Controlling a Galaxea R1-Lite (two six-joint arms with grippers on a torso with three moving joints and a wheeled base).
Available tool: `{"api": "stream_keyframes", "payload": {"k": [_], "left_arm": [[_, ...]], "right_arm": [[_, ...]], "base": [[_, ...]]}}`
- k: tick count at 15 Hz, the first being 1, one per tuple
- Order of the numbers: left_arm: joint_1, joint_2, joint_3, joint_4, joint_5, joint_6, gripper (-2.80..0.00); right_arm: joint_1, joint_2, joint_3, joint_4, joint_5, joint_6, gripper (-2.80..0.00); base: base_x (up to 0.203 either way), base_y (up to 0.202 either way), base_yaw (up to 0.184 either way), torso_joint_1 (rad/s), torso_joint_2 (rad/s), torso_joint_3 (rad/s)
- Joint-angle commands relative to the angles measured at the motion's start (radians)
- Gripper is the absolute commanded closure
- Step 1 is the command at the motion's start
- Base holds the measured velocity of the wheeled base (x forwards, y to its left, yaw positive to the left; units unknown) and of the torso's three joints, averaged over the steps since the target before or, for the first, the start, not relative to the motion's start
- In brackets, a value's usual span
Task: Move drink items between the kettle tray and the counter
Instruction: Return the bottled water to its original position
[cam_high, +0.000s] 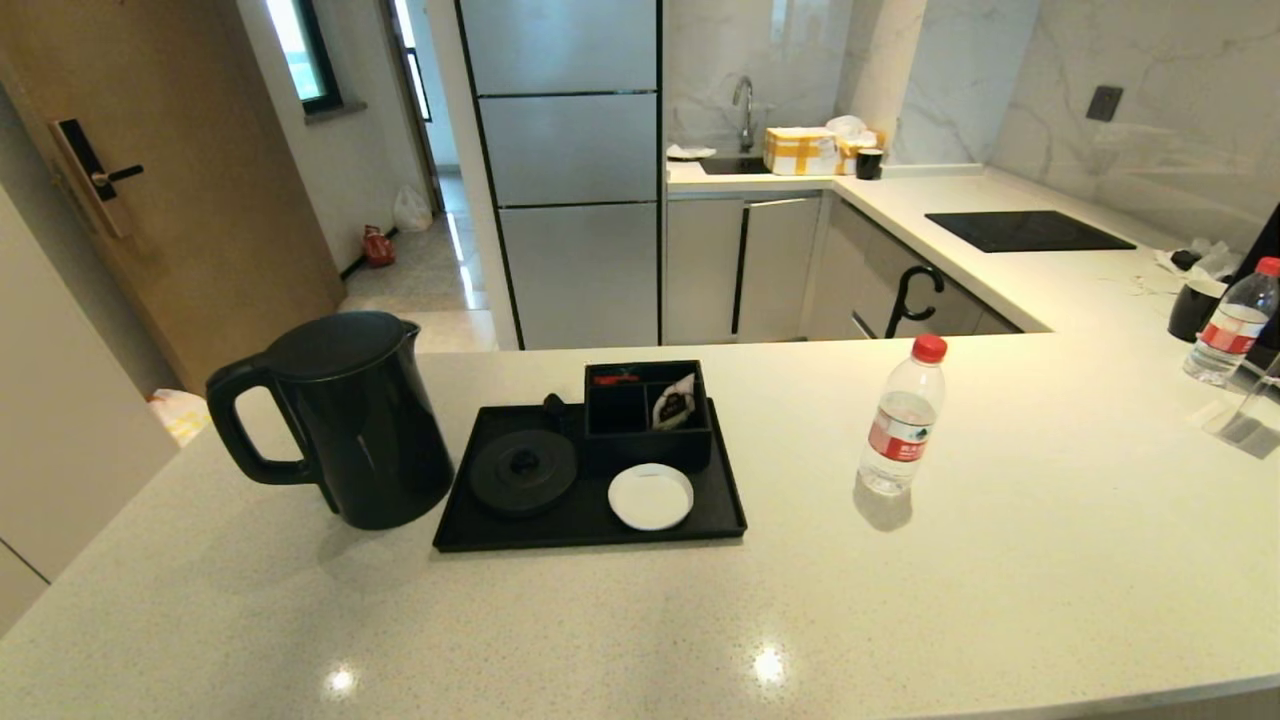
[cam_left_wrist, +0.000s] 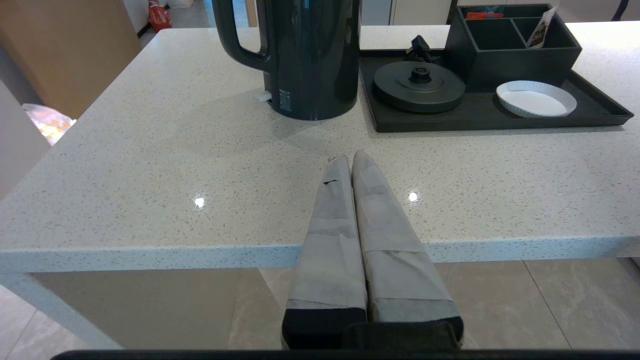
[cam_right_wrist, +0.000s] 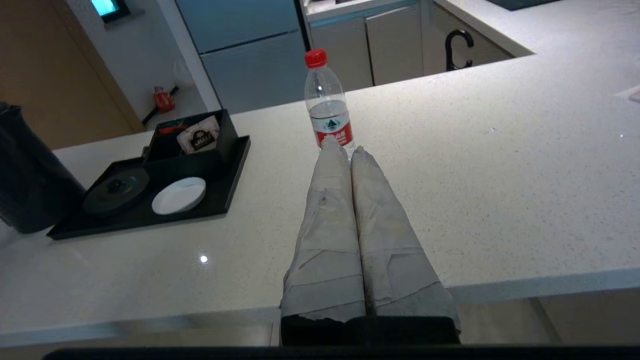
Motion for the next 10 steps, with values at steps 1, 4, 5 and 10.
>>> {"api": "stream_keyframes", "payload": {"k": [1,4,5,10], "left_arm": [[0.000,0.000,0.000,0.000,0.000,0.000,0.00],[0.000,0.000,0.000,0.000,0.000,0.000,0.00],[0.000,0.000,0.000,0.000,0.000,0.000,0.00],[0.000,0.000,0.000,0.000,0.000,0.000,0.00]], "right_arm": [[0.001,-0.031,0.075,-0.028,0.000,-0.003,0.00],[0.002,-0.062,0.176,-0.039,0.000,-0.070,0.00],[0.002,-0.086,0.206,-0.035,-0.010,-0.120,0.00],[0.003,-0.095,0.219,-0.031,-0.041,-0.119,0.00]], "base": [[0.000,0.000,0.000,0.000,0.00,0.000],[0.000,0.000,0.000,0.000,0.00,0.000],[0.000,0.000,0.000,0.000,0.00,0.000],[0.000,0.000,0.000,0.000,0.00,0.000]]}}
